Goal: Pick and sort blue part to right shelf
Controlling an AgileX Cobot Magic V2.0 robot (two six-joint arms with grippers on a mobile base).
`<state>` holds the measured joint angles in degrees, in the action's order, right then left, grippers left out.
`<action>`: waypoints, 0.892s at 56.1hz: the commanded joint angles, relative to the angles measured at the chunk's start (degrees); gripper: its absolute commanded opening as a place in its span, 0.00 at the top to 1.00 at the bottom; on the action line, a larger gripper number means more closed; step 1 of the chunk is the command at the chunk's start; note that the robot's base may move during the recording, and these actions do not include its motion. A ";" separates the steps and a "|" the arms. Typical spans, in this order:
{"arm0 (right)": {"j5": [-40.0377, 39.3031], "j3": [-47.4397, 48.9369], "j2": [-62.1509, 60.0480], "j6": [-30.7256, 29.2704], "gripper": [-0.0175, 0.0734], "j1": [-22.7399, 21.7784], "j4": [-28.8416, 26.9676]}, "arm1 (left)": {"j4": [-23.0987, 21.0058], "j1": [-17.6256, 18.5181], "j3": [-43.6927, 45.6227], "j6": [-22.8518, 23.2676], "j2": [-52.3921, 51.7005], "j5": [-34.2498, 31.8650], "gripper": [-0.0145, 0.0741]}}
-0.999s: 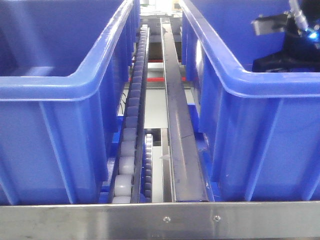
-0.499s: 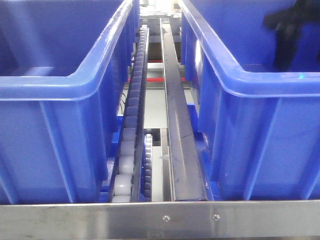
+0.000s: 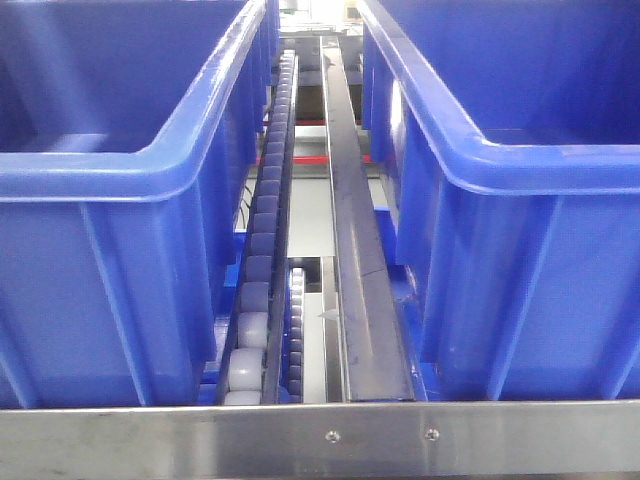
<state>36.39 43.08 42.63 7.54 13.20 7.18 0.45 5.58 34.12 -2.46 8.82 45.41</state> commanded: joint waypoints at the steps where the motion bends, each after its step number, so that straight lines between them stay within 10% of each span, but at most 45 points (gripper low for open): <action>1: -5.81 -2.83 -9.04 -0.51 0.76 -0.19 1.11 | 0.19 -0.07 1.46 0.12 -0.31 -4.14 0.70; 19: -11.80 -14.25 -34.42 -0.51 0.76 -0.19 2.50 | 0.19 -0.07 1.46 0.12 -0.33 -4.14 0.70; 50: -13.74 -14.67 -35.82 -0.51 0.76 -0.19 2.50 | 0.19 -0.07 1.46 0.12 -0.33 -3.29 0.70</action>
<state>27.82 27.05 6.15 7.54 13.20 8.63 0.68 5.58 34.12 -2.46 7.75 46.31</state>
